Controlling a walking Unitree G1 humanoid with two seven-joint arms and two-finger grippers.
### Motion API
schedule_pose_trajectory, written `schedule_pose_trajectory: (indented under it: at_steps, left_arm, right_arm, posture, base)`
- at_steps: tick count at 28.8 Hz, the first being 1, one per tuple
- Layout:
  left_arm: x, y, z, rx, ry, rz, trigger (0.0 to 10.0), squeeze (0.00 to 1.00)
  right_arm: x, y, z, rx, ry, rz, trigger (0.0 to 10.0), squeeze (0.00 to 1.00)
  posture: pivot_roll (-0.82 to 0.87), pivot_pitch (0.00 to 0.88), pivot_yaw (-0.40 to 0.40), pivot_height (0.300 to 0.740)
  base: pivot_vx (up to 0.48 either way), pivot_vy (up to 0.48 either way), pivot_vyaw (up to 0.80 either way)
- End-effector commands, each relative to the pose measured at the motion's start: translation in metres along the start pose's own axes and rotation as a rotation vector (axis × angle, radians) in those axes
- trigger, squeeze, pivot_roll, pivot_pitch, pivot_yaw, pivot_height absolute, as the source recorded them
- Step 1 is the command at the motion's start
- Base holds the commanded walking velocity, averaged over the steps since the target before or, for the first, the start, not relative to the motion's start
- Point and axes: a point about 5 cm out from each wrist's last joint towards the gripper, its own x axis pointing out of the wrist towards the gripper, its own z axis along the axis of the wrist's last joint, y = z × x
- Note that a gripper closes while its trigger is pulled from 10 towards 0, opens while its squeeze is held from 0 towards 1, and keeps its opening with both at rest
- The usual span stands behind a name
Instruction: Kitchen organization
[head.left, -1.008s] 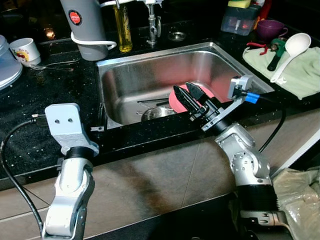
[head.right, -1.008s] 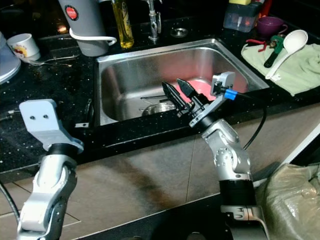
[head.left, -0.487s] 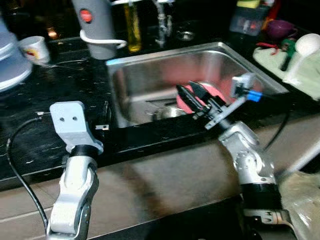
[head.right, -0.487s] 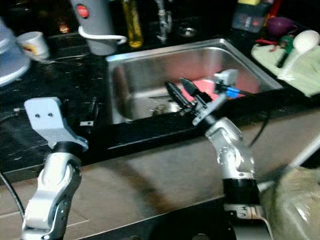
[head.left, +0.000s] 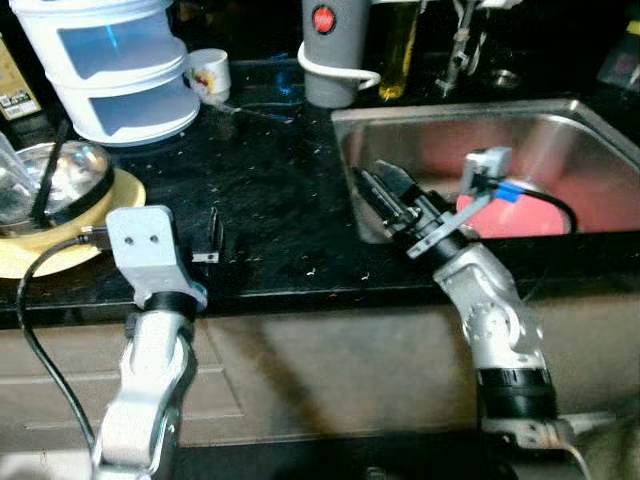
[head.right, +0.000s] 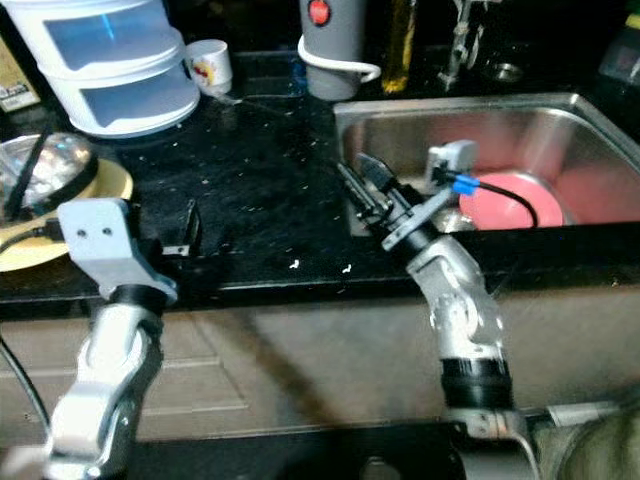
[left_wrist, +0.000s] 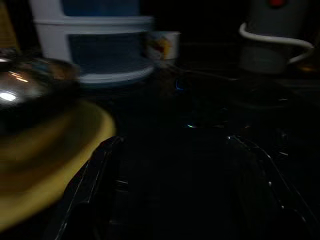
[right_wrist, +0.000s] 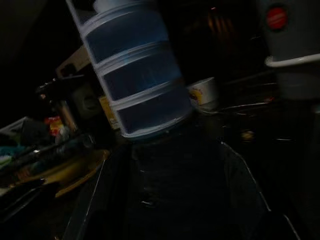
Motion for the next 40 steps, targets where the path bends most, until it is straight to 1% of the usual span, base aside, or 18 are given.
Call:
schedule_pose_trajectory:
  at_steps: [1,12,19,22,25,28,32,40]
  left_arm:
    - [0.000,0.000,-0.002,0.011,0.010,0.002,10.0,0.00]
    - [0.001,-0.001,-0.002,0.005,0.010,0.000,10.0,0.00]
    - [0.001,-0.002,-0.001,-0.013,0.003,-0.011,10.0,0.00]
    - [0.000,-0.006,-0.001,0.012,0.007,-0.052,10.0,0.00]
    - [-0.001,-0.010,-0.001,0.035,0.012,-0.085,10.0,0.00]
    - [0.000,-0.010,0.002,0.023,-0.006,-0.074,10.0,0.00]
    - [0.001,-0.008,0.005,0.017,-0.022,-0.059,10.0,0.00]
    - [0.002,-0.012,0.013,0.030,-0.057,-0.083,10.0,0.00]
  right_arm:
    - [0.002,0.001,0.000,-0.001,0.001,0.000,10.0,0.00]
    - [0.003,0.000,0.000,-0.008,0.011,-0.012,10.0,0.00]
    - [0.003,-0.001,0.000,-0.011,0.012,-0.012,10.0,0.00]
    - [0.003,-0.001,0.000,-0.012,0.012,-0.011,10.0,0.00]
    - [0.003,0.000,0.000,-0.011,0.011,-0.009,10.0,0.00]
    - [0.004,0.000,0.000,-0.012,0.012,-0.007,10.0,0.00]
    - [0.003,0.001,-0.001,-0.010,0.014,-0.006,10.0,0.00]
    - [0.003,0.001,-0.002,-0.011,0.019,-0.004,10.0,0.00]
  posture:
    - [0.02,0.022,-0.002,0.740]
    - [0.02,0.021,-0.002,0.740]
    - [0.01,0.020,-0.003,0.740]
    - [0.01,0.020,-0.004,0.740]
    - [0.01,0.020,-0.006,0.740]
    - [0.01,0.021,-0.005,0.740]
    - [0.01,0.025,-0.006,0.740]
    - [0.02,0.027,-0.006,0.740]
  base:
    - [0.000,0.341,0.00]
    - [0.000,0.324,0.00]
    - [0.000,0.000,0.00]
    - [0.000,0.000,0.00]
    - [0.000,-0.469,0.00]
    - [0.000,-0.458,0.00]
    - [0.000,0.000,0.00]
    - [0.000,0.000,0.00]
